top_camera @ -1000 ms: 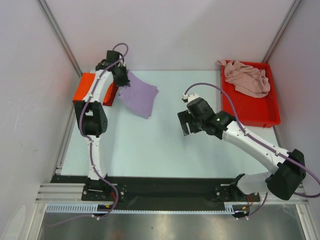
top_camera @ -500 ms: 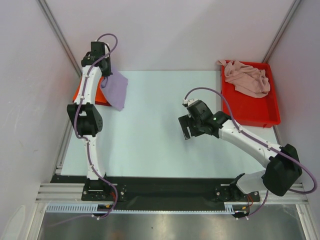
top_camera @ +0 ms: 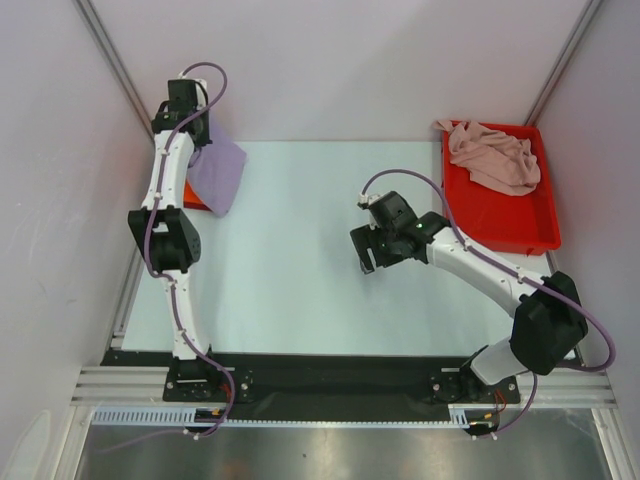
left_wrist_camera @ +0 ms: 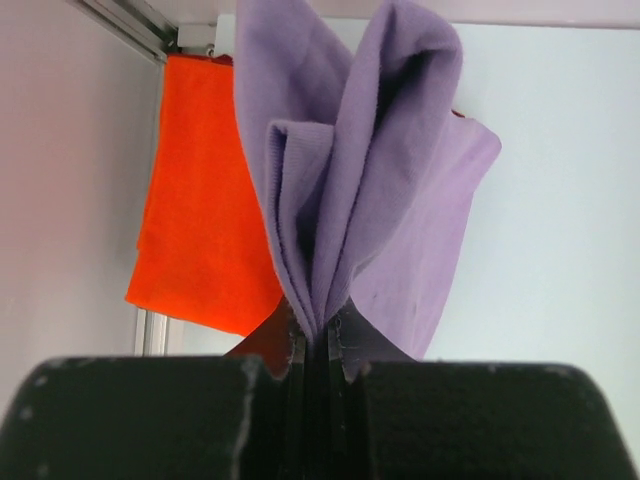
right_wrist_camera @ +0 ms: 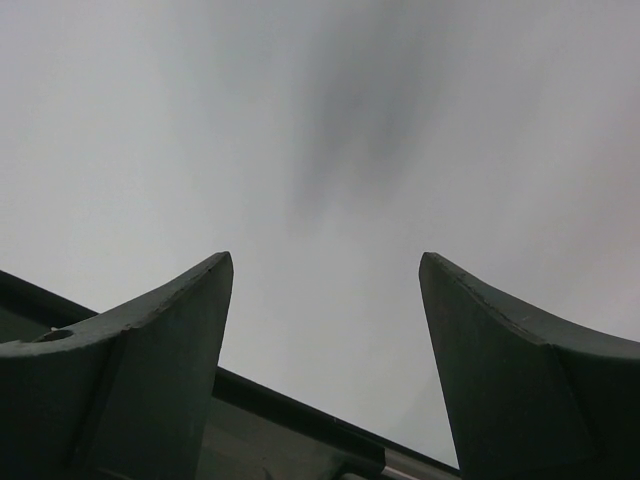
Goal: Fold and stack the t-shirts
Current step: Neatly place the folded tshirt to the corner
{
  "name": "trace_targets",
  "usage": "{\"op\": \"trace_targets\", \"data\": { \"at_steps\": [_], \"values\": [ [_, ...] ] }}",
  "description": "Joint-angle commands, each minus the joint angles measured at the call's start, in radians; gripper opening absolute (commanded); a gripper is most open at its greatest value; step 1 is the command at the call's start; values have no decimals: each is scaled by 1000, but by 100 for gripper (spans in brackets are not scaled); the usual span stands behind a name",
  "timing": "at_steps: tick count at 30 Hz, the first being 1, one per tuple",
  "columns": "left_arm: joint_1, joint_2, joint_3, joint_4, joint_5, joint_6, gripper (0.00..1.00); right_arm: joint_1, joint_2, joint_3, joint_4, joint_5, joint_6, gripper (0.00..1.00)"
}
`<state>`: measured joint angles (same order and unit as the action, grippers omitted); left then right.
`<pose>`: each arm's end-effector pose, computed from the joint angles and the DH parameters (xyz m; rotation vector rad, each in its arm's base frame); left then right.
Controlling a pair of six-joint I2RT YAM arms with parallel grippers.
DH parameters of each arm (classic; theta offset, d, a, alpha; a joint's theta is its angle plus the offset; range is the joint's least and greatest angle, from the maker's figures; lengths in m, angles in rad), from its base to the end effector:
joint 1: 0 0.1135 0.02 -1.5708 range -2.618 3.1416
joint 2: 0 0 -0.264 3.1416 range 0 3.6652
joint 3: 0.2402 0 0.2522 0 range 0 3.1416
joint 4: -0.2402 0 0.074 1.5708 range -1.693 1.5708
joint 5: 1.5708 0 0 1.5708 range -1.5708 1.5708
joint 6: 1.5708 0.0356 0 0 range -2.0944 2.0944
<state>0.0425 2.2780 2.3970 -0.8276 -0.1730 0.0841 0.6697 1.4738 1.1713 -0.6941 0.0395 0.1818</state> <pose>0.5097 0.0278 0.3319 -0.0435 2.2800 0.2635 0.2405 0.1886 0.2686 -0.6109 2.5168 0.2692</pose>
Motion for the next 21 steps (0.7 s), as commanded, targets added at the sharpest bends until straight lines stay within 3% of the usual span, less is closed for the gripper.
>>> {"op": "trace_targets", "data": {
  "at_steps": [1, 21],
  "values": [
    [5, -38, 63, 110, 10, 43, 0, -2, 22, 48, 4, -30, -1, 80],
    [42, -44, 28, 148, 12, 29, 0, -2, 42, 30, 15, -29, 27, 80]
  ]
}}
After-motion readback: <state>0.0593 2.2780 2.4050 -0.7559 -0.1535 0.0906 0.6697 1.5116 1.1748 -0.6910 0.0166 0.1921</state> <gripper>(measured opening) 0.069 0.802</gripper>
